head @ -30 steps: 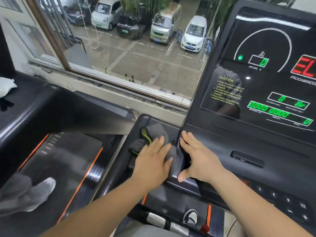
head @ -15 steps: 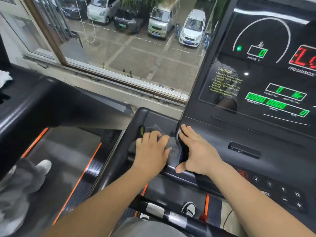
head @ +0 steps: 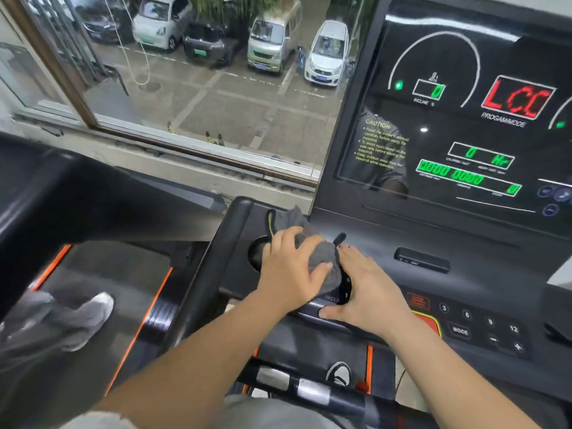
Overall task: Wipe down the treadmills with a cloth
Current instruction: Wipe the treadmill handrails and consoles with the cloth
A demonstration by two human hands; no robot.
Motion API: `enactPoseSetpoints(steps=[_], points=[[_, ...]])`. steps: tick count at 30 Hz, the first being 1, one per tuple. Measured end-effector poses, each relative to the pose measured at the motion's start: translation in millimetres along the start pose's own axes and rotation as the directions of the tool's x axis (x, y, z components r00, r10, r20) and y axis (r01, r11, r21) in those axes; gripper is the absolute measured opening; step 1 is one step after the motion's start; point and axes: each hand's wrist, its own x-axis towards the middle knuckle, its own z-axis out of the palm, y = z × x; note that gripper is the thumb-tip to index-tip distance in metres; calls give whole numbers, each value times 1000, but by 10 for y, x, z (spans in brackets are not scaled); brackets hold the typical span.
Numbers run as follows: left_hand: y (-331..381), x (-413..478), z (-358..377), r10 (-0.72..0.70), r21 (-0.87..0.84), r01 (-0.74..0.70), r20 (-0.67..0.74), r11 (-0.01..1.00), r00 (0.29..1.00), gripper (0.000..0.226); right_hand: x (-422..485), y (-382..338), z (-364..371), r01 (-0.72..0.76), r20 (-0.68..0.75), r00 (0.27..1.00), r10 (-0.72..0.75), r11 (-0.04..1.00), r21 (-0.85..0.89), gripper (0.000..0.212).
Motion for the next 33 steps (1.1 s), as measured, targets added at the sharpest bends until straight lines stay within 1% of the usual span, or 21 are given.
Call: enactPoseSetpoints(steps=[2, 3, 5, 6, 7, 8, 9, 10, 11, 12, 13, 14, 15, 16, 19, 20, 22, 25, 26, 29, 33], points=[[-5, -107, 32, -31, 15, 31, 1, 999, 1000, 48, 12, 11, -35, 7, 15, 1000, -7, 1000, -6, 104], [-13, -150, -2, -24, 38, 25, -17, 999, 1000, 47, 33, 20, -60, 1, 30, 1000, 0, 1000, -19, 97], [-55, -316, -71, 49, 98, -47, -13, 994, 999, 45, 62, 39, -96, -27, 93, 995, 29, 999, -22, 81], [-93, -442, -113, 113, 117, -114, 13, 987, 993, 43, 69, 45, -97, -34, 114, 993, 37, 999, -25, 74], [-159, -553, -168, 180, 124, -184, 44, 975, 983, 40, 76, 40, -100, -31, 126, 991, 35, 999, -35, 72], [-241, -623, -239, 226, 112, -233, 76, 966, 971, 38, 80, 16, -111, -24, 137, 990, 31, 998, -52, 76], [-322, -644, -319, 241, 89, -249, 95, 964, 966, 36, 87, -28, -130, -16, 154, 988, 26, 998, -64, 83], [-392, -626, -384, 222, 61, -228, 83, 972, 971, 36, 94, -87, -162, -12, 176, 984, 23, 998, -59, 92], [-446, -567, -436, 167, 30, -168, 28, 985, 986, 37, 126, -141, -196, -2, 195, 981, 10, 999, -39, 104], [-490, -460, -490, 87, 0, -87, -59, 996, 994, 39, 174, -190, -224, 9, 201, 979, -4, 1000, -24, 118], [-523, -301, -545, 7, -10, -8, -148, 1000, 989, 40, 241, -234, -238, 24, 198, 980, -19, 999, -24, 127], [-557, -114, -592, -47, 26, 54, -213, 998, 976, 41, 322, -282, -230, 48, 186, 982, -42, 998, -30, 133], [-581, 60, -618, -66, 103, 92, -233, 990, 970, 42, 397, -320, -196, 69, 172, 983, -61, 997, -41, 137], [-600, 203, -614, -61, 189, 101, -206, 977, 977, 43, 453, -351, -152, 76, 160, 985, -66, 995, -57, 139], [-604, 289, -409, -24, 379, 7, 40, 925, 999, 50, 497, -372, -25, 45, 144, 989, -33, 996, -81, 141], [-611, 217, -328, -9, 403, -29, 91, 915, 996, 51, 489, -359, 4, 34, 143, 989, -23, 997, -73, 141], [-677, 152, -291, 23, 374, -70, 130, 925, 991, 52, 490, -330, 21, 42, 146, 989, -31, 997, -69, 140], [-837, 454, -369, 61, 369, -146, 232, 918, 971, 54, 500, -318, -2, 52, 144, 989, -42, 997, -63, 138], [-860, 592, -378, 36, 383, -128, 237, 915, 971, 54, 499, -322, -2, 56, 147, 988, -45, 996, -68, 138], [-796, 846, -313, -95, 425, 5, 191, 905, 977, 57, 477, -326, 18, 47, 145, 989, -39, 997, -55, 137], [-556, 502, -290, -65, 505, -7, 125, 863, 990, 43, 482, -312, 24, 42, 139, 990, -37, 998, -37, 136]])
